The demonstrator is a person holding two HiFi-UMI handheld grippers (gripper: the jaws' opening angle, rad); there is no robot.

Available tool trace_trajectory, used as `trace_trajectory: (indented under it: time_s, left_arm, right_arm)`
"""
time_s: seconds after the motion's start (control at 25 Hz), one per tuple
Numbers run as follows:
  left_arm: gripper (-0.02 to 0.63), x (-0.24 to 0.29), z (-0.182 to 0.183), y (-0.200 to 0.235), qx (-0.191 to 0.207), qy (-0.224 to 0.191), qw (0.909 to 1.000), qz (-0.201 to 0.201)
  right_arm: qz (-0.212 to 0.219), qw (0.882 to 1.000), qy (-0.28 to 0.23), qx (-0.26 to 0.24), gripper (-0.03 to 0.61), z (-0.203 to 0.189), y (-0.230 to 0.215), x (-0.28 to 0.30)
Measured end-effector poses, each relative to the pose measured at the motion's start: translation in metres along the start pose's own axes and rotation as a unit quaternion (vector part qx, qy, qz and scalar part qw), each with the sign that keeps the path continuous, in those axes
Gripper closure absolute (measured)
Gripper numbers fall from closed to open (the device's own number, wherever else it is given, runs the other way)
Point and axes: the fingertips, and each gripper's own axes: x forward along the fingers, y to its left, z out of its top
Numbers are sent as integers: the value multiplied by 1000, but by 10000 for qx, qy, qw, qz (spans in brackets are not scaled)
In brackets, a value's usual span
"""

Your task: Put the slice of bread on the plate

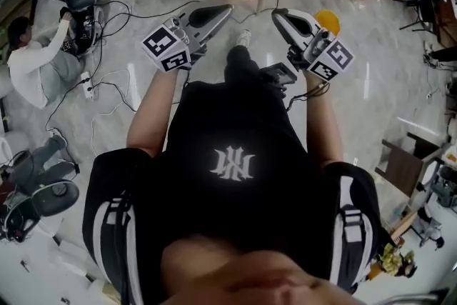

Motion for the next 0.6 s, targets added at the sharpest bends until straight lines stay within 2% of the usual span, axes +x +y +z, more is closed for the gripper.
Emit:
trace_trajectory:
  time_s: [0.2,0.44,0.6]
  left_arm:
    - [604,-15,0,-46,-10,4,10000,-81]
    - [603,-29,-5,-92,28,265,9996,22]
    - [603,-42,-26,-122,-38,509,9986,129]
  right_arm:
    - [-183,9995,89,-249,575,2,36,-19]
    - [-103,9994,-225,-228,575,12,61,-47]
    - [204,9989,-393,-170,575,13,83,-65]
